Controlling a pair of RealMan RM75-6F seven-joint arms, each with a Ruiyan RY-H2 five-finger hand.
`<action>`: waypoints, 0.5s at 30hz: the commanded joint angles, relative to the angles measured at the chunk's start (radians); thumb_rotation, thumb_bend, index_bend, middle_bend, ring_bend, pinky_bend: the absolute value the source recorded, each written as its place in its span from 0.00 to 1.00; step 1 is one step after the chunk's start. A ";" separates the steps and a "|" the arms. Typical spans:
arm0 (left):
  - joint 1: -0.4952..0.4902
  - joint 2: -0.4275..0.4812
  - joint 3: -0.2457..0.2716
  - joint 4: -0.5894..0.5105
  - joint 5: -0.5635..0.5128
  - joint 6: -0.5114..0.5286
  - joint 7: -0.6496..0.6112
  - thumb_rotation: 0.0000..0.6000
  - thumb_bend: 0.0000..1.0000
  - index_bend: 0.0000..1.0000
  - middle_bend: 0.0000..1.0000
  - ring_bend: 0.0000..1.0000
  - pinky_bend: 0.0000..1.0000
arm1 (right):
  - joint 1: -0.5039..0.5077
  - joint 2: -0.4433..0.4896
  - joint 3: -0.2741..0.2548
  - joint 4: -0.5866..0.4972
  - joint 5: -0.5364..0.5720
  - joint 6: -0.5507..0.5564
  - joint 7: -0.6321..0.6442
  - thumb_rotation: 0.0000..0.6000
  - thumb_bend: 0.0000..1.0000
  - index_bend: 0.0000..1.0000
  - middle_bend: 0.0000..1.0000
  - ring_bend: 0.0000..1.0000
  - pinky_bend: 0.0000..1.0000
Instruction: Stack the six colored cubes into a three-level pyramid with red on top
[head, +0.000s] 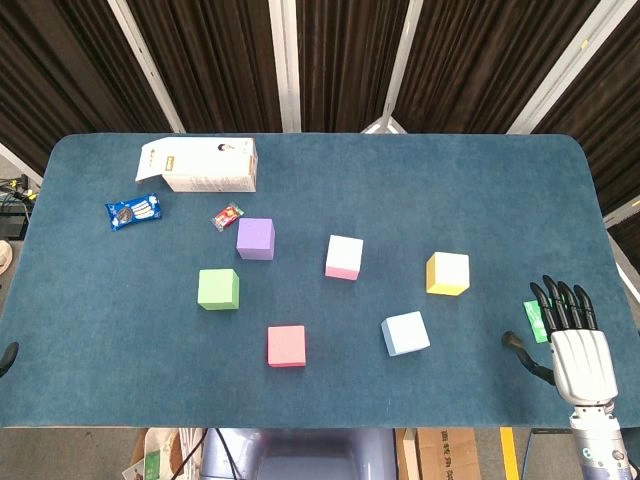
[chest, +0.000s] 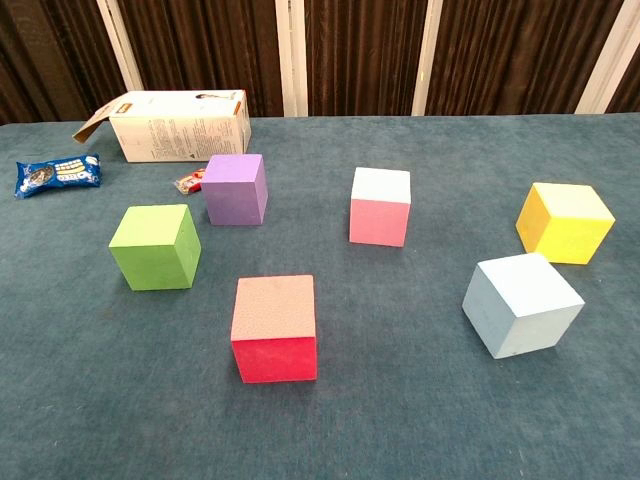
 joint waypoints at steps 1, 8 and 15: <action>0.000 0.000 0.003 -0.001 0.004 0.000 0.002 1.00 0.42 0.15 0.00 0.00 0.00 | -0.002 0.002 -0.003 -0.003 0.001 -0.001 -0.003 1.00 0.20 0.00 0.00 0.00 0.00; 0.007 0.002 0.005 -0.006 0.015 0.016 0.001 1.00 0.42 0.15 0.00 0.00 0.00 | 0.002 0.009 -0.010 -0.013 0.014 -0.029 0.003 1.00 0.20 0.00 0.00 0.00 0.00; 0.006 -0.001 0.005 -0.003 0.015 0.015 0.004 1.00 0.42 0.15 0.00 0.00 0.00 | 0.001 0.014 -0.007 -0.024 0.032 -0.036 0.006 1.00 0.20 0.00 0.00 0.00 0.00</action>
